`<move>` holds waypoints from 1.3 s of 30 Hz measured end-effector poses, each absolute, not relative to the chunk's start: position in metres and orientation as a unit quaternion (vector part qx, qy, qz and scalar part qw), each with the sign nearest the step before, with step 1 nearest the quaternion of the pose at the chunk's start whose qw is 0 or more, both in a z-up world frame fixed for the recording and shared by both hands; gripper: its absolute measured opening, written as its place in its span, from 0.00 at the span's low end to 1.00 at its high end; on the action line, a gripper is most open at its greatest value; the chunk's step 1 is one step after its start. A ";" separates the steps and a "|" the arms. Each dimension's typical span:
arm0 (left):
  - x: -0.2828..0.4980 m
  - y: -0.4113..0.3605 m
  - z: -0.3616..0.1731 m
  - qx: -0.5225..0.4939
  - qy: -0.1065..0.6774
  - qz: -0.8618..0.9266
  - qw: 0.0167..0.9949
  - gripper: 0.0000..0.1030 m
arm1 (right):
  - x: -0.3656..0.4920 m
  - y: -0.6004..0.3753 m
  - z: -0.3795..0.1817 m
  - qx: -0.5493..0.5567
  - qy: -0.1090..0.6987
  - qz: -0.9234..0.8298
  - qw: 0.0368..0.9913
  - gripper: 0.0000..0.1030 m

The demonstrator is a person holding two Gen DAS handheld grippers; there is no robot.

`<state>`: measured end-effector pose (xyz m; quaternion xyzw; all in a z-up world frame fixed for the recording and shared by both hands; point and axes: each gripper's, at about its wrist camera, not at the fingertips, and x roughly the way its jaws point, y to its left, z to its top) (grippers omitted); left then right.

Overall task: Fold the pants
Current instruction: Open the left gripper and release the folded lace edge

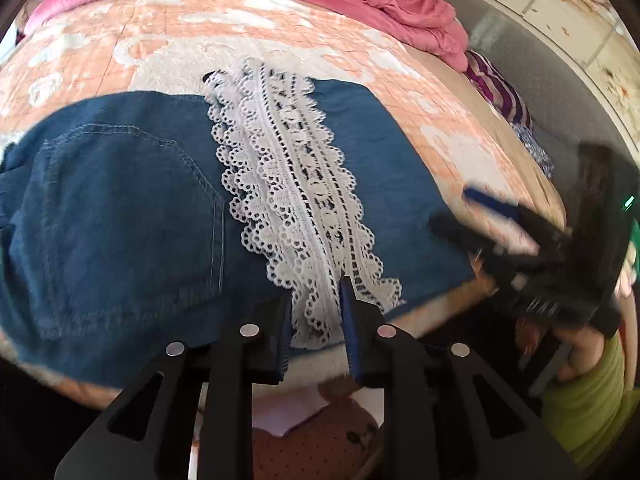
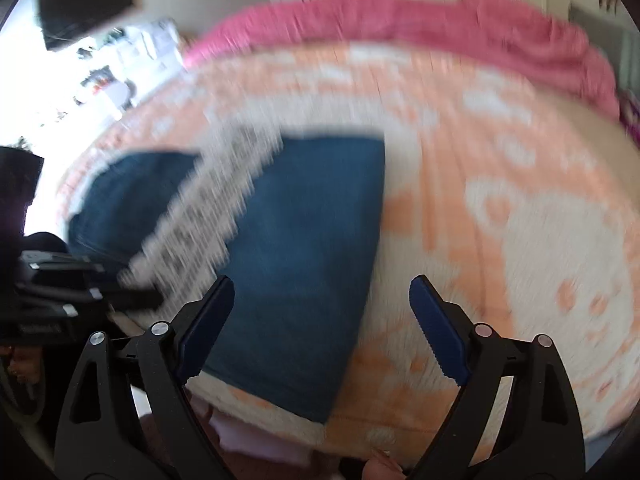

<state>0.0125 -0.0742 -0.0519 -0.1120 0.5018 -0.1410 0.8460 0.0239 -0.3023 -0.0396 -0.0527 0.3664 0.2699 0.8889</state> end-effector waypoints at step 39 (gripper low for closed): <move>-0.044 -0.006 0.001 -0.118 0.427 -0.048 0.895 0.59 | 0.002 -0.263 -0.009 -0.105 0.330 0.295 0.891 0.84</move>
